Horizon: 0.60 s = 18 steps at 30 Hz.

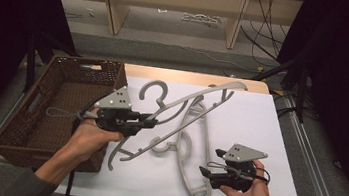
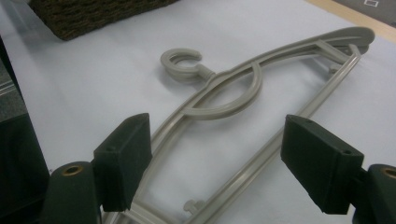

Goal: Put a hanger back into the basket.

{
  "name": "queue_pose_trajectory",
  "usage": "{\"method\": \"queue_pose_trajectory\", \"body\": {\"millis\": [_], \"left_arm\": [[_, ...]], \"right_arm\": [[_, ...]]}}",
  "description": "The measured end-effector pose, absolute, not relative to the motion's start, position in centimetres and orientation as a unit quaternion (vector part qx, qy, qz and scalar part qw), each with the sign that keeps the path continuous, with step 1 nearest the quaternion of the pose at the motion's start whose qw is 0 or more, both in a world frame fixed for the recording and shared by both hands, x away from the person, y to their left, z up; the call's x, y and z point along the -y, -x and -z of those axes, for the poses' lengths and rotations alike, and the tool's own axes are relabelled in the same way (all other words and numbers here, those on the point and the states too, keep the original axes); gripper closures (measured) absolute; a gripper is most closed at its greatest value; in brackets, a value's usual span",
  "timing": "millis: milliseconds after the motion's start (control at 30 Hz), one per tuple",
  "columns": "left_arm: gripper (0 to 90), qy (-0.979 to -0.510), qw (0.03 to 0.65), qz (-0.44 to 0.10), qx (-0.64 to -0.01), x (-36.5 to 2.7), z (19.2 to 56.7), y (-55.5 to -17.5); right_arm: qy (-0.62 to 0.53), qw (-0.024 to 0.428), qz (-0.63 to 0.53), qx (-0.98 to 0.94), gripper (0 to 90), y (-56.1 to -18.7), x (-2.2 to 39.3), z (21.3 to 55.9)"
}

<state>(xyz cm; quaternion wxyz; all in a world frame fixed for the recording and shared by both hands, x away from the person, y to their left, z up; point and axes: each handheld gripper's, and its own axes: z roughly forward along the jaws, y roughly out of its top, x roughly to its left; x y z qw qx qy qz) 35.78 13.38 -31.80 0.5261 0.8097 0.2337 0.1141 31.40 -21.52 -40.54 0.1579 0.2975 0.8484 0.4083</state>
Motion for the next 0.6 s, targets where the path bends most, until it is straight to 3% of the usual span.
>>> {"method": "queue_pose_trajectory", "body": {"millis": [300,600], "left_arm": [[79.4,-0.782,0.548,-0.111,-0.274,-17.8,28.5,-36.6],[79.4,-0.762,0.541,-0.158,-0.319,-22.9,26.6,-37.7]], "right_arm": [[-0.299,0.152,-0.404,-0.851,24.2,-31.5,21.4,41.5],[-0.299,0.146,-0.401,-0.854,23.3,-31.4,21.2,41.9]]}}
